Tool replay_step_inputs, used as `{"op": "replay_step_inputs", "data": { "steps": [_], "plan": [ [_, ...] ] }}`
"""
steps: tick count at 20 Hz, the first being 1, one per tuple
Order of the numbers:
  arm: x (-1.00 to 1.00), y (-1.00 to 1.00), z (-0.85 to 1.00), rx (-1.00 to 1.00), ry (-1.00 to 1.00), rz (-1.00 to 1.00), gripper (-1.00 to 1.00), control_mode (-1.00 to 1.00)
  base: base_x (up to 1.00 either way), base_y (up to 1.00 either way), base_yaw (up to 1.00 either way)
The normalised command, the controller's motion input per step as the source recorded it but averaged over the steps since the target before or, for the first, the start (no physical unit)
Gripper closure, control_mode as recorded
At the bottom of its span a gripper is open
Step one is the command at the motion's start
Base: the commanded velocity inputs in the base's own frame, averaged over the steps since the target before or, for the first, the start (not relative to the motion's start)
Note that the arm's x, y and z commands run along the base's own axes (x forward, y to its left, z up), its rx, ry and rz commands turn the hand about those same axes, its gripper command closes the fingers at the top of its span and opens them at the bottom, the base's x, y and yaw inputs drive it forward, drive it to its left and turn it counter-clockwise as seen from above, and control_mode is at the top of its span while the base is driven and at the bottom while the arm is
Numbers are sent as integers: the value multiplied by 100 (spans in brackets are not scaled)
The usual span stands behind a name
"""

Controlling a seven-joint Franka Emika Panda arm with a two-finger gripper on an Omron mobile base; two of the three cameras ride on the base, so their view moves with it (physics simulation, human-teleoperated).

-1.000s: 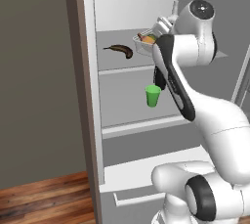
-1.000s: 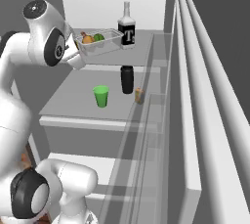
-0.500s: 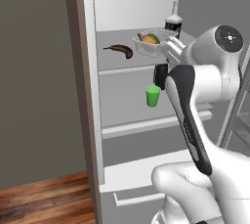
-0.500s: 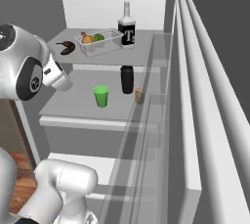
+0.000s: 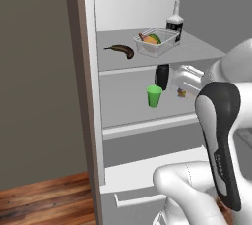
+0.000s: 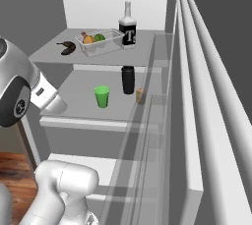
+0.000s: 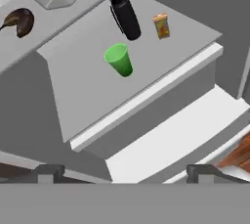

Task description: Place the tupperware on the top shelf of the fridge. Make space for the tupperware among the existing items by rearranging them on the shelves if needed. Close the fridge door when finished.

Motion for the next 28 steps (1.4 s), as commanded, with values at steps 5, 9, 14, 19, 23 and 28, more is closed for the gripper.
{"op": "replay_step_inputs", "data": {
  "steps": [5, 9, 14, 19, 23, 28],
  "plan": [
    [-21, 0, -50, -18, 25, 7, -100, -100, 0, 0, 0],
    [-15, -14, -31, -15, 18, 4, -100, -100, 0, 0, 0],
    [-19, -28, -26, -10, 15, 11, -100, -100, 0, 0, 0],
    [0, -2, -36, -10, 4, 17, -100, -100, 0, 0, 0],
    [0, 0, -17, -4, 0, 20, -100, -100, 0, 0, 0],
    [1, 0, -1, 0, 0, 13, -100, 100, 2, 0, 1]
  ]
}}
